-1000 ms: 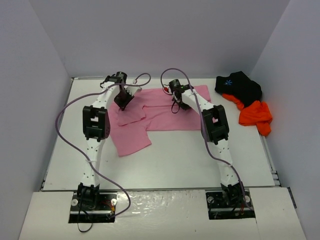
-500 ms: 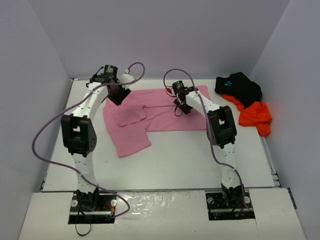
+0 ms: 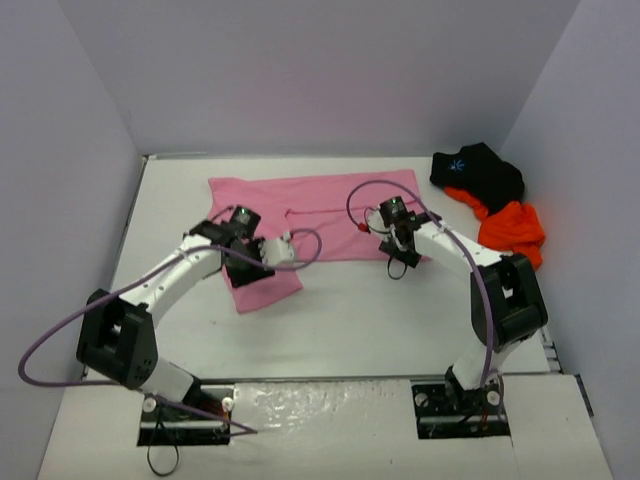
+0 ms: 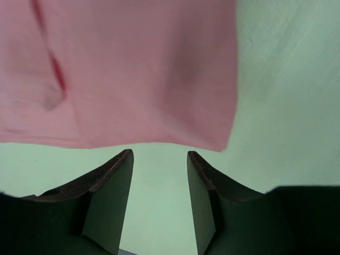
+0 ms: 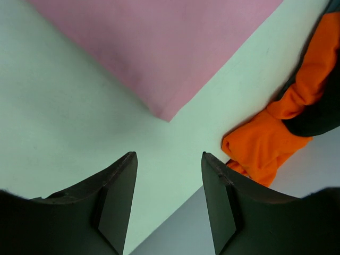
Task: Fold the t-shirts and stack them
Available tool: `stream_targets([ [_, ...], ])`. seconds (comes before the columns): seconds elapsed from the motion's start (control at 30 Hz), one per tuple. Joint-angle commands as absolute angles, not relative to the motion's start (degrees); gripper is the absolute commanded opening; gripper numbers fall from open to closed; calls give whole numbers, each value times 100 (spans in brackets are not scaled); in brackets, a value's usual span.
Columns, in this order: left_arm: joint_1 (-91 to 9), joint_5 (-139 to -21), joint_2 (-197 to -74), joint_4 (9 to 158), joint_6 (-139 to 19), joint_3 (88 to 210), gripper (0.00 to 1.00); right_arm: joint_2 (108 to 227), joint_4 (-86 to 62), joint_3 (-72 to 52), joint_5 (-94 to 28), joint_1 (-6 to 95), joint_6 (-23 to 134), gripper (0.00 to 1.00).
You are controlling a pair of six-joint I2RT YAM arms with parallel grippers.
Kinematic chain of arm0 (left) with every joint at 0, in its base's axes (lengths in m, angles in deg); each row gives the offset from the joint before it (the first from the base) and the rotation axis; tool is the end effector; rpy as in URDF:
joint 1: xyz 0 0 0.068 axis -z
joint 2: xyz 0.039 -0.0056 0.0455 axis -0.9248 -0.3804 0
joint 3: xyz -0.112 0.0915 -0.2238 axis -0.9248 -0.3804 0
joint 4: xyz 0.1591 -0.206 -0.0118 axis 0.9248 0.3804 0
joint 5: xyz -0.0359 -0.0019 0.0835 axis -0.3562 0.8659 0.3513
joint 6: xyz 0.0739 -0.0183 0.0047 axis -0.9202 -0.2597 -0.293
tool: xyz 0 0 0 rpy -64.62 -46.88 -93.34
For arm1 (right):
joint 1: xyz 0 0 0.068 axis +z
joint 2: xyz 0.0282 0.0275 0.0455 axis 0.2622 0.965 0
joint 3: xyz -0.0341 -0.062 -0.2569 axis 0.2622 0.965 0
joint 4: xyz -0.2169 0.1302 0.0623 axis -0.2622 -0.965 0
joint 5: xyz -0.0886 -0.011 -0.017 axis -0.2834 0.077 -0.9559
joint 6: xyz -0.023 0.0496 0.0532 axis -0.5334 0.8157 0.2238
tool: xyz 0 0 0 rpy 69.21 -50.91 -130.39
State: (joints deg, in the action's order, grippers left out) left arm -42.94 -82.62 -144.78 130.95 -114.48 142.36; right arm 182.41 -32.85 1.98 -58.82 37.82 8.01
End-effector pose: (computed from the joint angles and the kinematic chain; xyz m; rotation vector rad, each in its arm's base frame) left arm 0.2725 -0.1387 0.2238 1.5330 2.1739 -0.1507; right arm 0.3441 0.1213 0.1788 -1.2081 2.2217 -0.5321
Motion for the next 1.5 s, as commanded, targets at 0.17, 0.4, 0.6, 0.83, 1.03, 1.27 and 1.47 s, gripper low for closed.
stream_targets([
  [0.17, -4054, -7414, -13894, 11904, -11589, 13062, 41, 18141, -2327, 915, -6153, 3576, 513, 48],
  [0.4, -3845, -7474, -13857, 11868, -11493, 12898, 41, 18272, -2033, 1084, -6257, 3550, 541, 48],
  [0.6, -3530, -7474, -13656, 12145, -11326, 12870, 37, 18377, -1854, 1062, -6390, 3541, 548, 49],
  [0.83, -3510, -7232, -13430, 12243, -11537, 12329, 29, 18538, -1783, 916, -6508, 3531, 588, 49],
  [1.03, -3476, -7048, -13433, 12100, -11697, 11942, 29, 18534, -1781, 785, -6539, 3533, 641, 49],
  [1.27, -3445, -7041, -13394, 11968, -11662, 11777, 30, 18584, -1776, 758, -6556, 3551, 713, 49],
  [1.47, -3449, -6904, -13508, 11553, -11774, 11508, 33, 18578, -1783, 746, -6571, 3626, 828, 49],
])
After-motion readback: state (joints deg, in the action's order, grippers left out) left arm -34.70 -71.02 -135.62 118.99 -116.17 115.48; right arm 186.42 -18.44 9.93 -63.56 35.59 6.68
